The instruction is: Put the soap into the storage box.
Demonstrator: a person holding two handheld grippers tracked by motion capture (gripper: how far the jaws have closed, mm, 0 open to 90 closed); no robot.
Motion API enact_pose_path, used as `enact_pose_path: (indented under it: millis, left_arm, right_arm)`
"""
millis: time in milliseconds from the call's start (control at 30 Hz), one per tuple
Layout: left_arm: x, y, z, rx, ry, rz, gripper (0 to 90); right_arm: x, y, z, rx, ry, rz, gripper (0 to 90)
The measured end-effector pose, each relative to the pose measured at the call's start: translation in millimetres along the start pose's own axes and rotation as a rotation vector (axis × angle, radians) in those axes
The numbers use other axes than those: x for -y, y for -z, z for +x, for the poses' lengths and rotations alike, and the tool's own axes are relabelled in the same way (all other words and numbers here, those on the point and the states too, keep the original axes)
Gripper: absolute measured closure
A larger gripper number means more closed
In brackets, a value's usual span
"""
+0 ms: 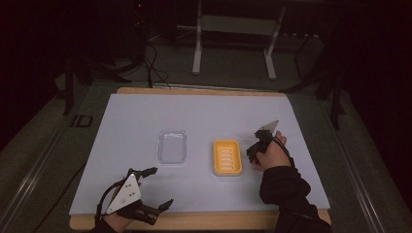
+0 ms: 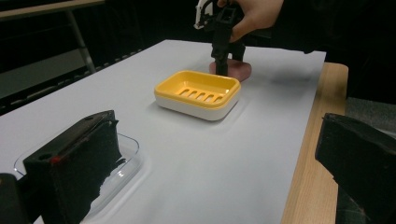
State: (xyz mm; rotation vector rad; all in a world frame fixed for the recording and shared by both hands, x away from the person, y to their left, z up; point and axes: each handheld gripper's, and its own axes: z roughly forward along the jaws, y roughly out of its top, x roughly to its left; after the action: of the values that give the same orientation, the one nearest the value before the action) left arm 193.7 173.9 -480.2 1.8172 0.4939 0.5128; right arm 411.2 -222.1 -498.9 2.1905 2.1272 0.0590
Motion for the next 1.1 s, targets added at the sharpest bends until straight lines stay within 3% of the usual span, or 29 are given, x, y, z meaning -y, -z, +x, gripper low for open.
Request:
enact_pose_path:
  millis: [233, 533, 767, 900, 967, 1067, 1100]
  left_arm:
    - [0.0, -0.1, 0.1, 0.0, -0.002, 0.004, 0.5]
    - [0.0, -0.3, 0.1, -0.003, -0.002, 0.004, 0.6]
    - [0.0, -0.2, 0.2, -0.004, -0.002, 0.003, 0.5]
    - [0.0, -0.1, 0.3, -0.004, 0.0, 0.001, 0.5]
    - [0.0, -0.1, 0.5, -0.002, 0.003, -0.003, 0.6]
    - [-0.1, 0.1, 0.6, -0.003, 0.003, -0.004, 0.6]
    - [-0.1, 0.2, 0.6, -0.003, 0.002, -0.004, 0.5]
  right_arm:
    - [0.9, 1.5, -1.8, -0.016, -0.005, -0.025, 37.1]
    - [2.9, 8.5, -1.5, -0.023, -0.008, -0.004, 37.4]
    - [3.9, 26.1, 3.0, -0.023, 0.009, -0.004, 37.5]
    - [4.2, 35.6, 7.4, -0.012, 0.022, 0.024, 37.5]
    - [4.3, 41.9, 9.4, -0.027, 0.021, -0.001, 37.5]
    - [4.4, 45.3, 10.7, -0.015, 0.027, 0.007, 37.5]
    - [4.5, 56.9, 14.7, -0.028, 0.033, -0.019, 37.5]
